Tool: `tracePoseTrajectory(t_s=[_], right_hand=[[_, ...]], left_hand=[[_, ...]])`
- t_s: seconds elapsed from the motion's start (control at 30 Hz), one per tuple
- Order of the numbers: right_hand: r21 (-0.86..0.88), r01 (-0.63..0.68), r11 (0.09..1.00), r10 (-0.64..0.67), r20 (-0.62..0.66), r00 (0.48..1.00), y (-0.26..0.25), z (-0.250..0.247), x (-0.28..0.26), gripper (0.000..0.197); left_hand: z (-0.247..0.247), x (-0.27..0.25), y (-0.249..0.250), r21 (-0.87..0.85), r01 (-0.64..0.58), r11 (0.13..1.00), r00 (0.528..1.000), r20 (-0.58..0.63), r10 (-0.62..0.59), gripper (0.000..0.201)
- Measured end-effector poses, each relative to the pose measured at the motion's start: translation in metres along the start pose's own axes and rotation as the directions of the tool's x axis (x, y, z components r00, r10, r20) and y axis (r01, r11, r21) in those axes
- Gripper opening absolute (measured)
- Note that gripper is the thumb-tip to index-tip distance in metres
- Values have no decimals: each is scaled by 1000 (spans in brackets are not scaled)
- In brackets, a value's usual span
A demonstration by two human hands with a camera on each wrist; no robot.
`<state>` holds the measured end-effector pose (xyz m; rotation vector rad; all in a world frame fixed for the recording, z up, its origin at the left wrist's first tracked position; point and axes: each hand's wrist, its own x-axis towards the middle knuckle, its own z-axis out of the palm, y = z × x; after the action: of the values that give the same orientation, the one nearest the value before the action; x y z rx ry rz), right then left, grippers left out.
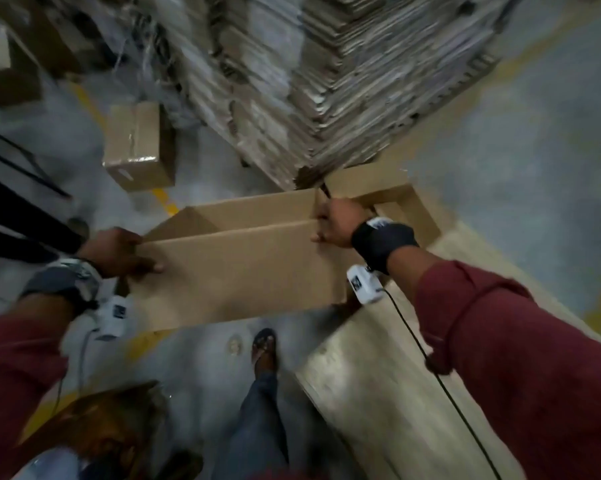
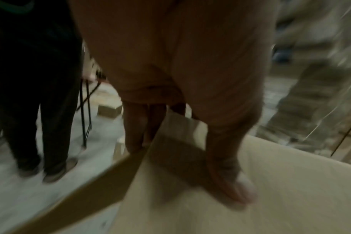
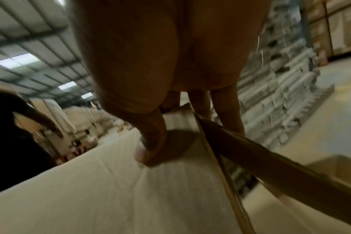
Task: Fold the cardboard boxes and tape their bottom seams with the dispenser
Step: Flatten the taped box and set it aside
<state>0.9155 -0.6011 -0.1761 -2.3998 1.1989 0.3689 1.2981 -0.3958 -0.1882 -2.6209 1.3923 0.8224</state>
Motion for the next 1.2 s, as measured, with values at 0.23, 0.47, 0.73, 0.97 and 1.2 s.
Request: tracePoseTrajectory(t_s=[0.23,0.47,0.73,0.97,1.2], right_hand=[[-37,-178,983,181,288,940,22,139,187,17],[-42,-208,977,211,304,929,71,281,281,43],[-52,-293,955,296,242,924,113,388,354,40],[-193,-373,908,419,357,835,102,463,390,30],[14,-501,865,466,345,815,70,405,330,21]], left_hand=[[149,159,-33,-101,180,978,980,103,-170,41],[289,223,-49,-141,338,930,938,132,-321,38],[395,275,-69,-263,285,922,958,98,-268,63],[438,278,-53,-483,366,796,929,240,-281,65],[397,258,-12,-551,403,731,910,329,-253,48]])
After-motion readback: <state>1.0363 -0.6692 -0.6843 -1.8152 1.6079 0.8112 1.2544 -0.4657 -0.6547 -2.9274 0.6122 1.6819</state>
